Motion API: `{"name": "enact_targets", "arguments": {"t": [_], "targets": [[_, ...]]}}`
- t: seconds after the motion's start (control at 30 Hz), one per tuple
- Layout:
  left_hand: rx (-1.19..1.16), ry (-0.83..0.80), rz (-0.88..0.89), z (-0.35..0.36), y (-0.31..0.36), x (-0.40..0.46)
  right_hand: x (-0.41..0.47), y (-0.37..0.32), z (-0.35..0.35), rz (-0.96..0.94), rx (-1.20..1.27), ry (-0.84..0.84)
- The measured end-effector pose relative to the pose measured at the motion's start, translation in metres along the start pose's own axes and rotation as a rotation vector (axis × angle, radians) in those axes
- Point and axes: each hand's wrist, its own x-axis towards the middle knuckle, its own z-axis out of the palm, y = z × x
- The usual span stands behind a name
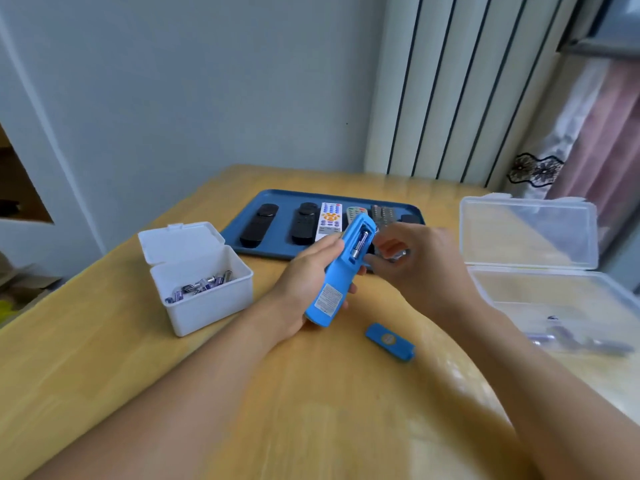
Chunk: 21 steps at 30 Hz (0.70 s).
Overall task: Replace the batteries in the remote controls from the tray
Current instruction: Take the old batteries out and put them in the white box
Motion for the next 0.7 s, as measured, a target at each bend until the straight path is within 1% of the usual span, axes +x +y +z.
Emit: {"name": "enact_targets", "arguments": {"t": [0.1,0.2,0.43,0.7], "targets": [[0.035,0.007,0.007,0.0005,-0.0006,0.0001,-0.0005,0.0013,0.0017,-0.033,-0.012,-0.001],[0.077,0.009,0.023,0.0013,-0.0008,0.0008,-0.0015,0.0018,0.0019,-0.023,-0.002,-0.007],[0.173,0.003,0.057,-0.0003,-0.004,0.0034,-0.0004,0.0026,0.0049,-0.058,-0.06,-0.07],[0.247,-0.022,0.078,-0.0017,-0.0071,0.0032,0.0024,0.0022,0.003,-0.065,-0.061,-0.13]]}}
